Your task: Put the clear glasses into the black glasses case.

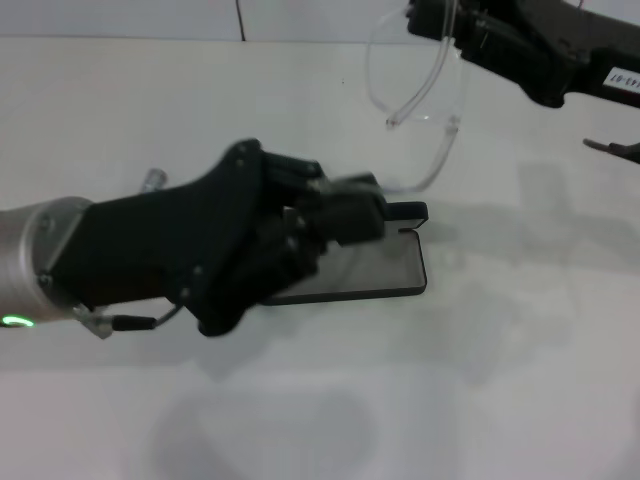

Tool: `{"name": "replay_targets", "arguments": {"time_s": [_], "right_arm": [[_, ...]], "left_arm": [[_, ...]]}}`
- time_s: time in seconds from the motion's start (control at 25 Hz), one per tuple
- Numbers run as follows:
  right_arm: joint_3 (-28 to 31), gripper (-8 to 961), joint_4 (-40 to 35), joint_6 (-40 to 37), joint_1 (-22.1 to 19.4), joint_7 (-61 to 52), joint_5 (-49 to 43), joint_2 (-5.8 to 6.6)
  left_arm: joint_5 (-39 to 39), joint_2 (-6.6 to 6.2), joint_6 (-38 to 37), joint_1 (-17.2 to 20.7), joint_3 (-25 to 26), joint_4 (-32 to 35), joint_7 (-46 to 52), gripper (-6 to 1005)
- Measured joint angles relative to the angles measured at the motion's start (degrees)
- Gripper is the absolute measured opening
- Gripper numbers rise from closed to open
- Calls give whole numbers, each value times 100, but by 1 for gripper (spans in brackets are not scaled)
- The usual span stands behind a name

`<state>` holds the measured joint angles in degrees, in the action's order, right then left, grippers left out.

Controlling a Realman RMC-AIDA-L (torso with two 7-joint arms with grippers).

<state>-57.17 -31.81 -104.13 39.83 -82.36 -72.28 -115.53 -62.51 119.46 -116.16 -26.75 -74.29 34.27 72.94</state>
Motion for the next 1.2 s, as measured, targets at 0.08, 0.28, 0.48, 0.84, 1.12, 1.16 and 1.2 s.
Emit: {"name": "replay_targets", "arguments": {"time_s": [0.08, 0.28, 0.48, 0.84, 1.12, 1.16, 1.2], "right_arm": [[-79, 122, 16, 48, -9, 22, -5, -1], [-409, 122, 121, 191, 28, 64, -11, -3], [-690, 123, 133, 322, 93, 116, -13, -19], [-157, 123, 84, -185, 2, 152, 113, 5], [768, 124, 80, -621, -201, 206, 126, 15], [860, 124, 98, -613, -222, 233, 128, 13], [918, 124, 116, -594, -240, 254, 131, 13]], "left_arm": [[53, 2, 0, 88, 132, 12, 0, 81], [137, 11, 13, 147, 244, -84, 0, 81], [189, 9, 31, 151, 250, -113, 0, 81], [34, -22, 59, 169, 365, -240, 0, 81], [-224, -6, 33, 83, 312, -204, -5, 81], [-318, 4, 16, 45, 271, -161, -5, 81], [-357, 10, 8, -2, 160, -125, -8, 81]]}}
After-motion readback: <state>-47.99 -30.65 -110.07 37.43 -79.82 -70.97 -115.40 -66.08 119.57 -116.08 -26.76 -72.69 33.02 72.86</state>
